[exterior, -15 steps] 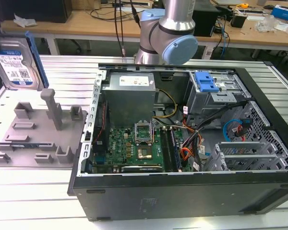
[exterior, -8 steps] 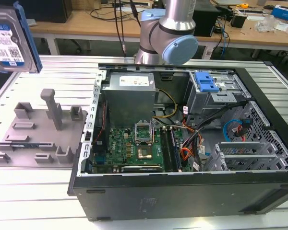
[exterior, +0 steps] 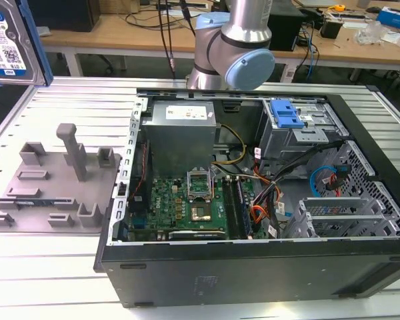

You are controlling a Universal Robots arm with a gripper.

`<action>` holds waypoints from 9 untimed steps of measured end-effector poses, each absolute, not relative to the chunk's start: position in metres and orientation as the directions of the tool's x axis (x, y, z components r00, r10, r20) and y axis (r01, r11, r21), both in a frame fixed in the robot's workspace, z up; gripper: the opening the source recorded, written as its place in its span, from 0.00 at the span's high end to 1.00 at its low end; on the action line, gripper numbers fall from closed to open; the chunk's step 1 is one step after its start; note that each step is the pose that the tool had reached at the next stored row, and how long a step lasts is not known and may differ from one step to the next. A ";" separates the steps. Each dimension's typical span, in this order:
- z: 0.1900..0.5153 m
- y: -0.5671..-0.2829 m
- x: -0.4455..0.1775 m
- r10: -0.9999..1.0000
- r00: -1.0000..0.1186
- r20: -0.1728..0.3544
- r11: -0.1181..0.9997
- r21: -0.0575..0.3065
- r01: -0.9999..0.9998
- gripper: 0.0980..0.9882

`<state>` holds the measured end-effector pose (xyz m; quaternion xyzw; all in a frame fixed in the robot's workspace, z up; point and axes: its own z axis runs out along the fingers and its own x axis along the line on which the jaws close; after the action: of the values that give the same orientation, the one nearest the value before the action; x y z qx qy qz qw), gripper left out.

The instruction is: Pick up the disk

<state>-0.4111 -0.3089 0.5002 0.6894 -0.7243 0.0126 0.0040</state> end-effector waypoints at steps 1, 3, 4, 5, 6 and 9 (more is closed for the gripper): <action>0.500 -0.309 -0.411 -0.999 -0.050 0.023 0.049 -0.013 -0.999 0.70; 0.500 -0.309 -0.411 -0.999 -0.050 0.023 0.049 -0.013 -0.999 0.70; 0.500 -0.309 -0.411 -0.999 -0.050 0.023 0.049 -0.013 -0.999 0.70; 0.500 -0.309 -0.411 -0.999 -0.049 0.023 0.049 -0.013 -0.999 0.70; 0.500 -0.309 -0.411 -0.999 -0.050 0.023 0.049 -0.013 -0.999 0.70; 0.500 -0.309 -0.411 -0.999 -0.049 0.023 0.049 -0.013 -0.999 0.70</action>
<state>-0.4111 -0.3089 0.5002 0.6894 -0.7243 0.0126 0.0040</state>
